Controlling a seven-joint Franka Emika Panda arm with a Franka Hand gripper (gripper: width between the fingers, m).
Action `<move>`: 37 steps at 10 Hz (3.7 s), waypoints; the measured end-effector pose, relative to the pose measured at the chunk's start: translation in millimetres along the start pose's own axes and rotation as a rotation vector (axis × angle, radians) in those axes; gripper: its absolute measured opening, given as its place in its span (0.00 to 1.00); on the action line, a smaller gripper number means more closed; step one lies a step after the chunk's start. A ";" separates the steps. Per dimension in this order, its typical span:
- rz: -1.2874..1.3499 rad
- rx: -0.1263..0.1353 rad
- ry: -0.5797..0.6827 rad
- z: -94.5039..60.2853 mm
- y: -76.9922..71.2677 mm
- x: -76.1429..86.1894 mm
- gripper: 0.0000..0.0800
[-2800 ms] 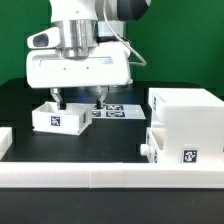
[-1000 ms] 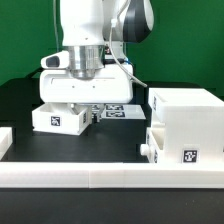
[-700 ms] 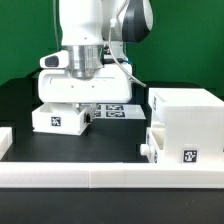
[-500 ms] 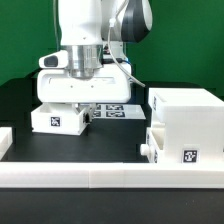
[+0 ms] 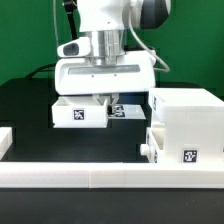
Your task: Assemble drawer
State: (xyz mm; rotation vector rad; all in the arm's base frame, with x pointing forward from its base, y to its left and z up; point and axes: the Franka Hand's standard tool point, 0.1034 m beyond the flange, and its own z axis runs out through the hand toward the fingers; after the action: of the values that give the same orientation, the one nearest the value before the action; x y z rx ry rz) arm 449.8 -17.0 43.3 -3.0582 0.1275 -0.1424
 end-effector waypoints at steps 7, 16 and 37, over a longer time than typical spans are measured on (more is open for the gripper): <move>-0.328 0.038 -0.041 -12.3 4.0 31.7 0.05; -1.258 0.007 -0.048 -6.4 7.7 55.4 0.05; -1.508 0.020 -0.108 -3.9 -0.1 76.0 0.05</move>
Offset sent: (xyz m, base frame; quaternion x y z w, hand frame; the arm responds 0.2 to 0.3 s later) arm 0.0388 -0.0131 0.0099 0.0958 -0.0981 -0.2486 0.9588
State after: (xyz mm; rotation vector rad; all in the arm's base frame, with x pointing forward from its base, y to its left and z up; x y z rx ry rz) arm 524.9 -23.8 53.9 -2.3637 -2.0462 -0.0374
